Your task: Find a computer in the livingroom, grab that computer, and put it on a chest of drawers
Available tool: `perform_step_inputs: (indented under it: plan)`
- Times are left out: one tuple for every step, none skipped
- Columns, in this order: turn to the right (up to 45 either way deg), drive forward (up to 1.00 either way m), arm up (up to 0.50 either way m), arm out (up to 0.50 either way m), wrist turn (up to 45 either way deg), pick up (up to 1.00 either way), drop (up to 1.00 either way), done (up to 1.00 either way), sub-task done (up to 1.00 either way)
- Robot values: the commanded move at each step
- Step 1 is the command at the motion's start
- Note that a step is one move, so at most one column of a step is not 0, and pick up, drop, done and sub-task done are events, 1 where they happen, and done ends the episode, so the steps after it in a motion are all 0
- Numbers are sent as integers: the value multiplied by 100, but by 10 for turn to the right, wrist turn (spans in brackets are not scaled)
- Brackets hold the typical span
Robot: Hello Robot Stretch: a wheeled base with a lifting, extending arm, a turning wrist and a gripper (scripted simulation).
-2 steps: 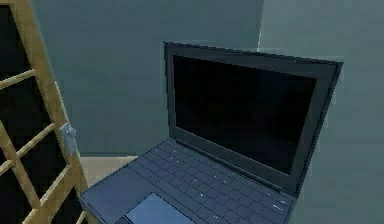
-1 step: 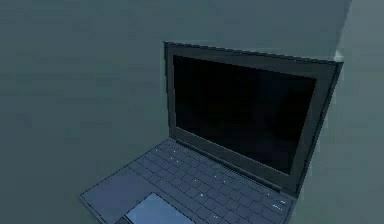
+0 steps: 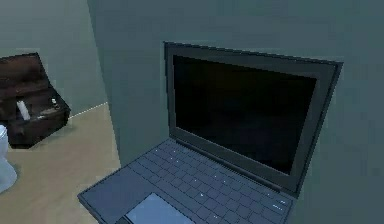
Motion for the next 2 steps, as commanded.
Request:
perform_step_inputs:
  plan:
    - [0, 5, 0, 0, 0, 0, 0, 0, 0]
    - [-30, 0, 0, 0, 0, 0, 0, 0, 0]
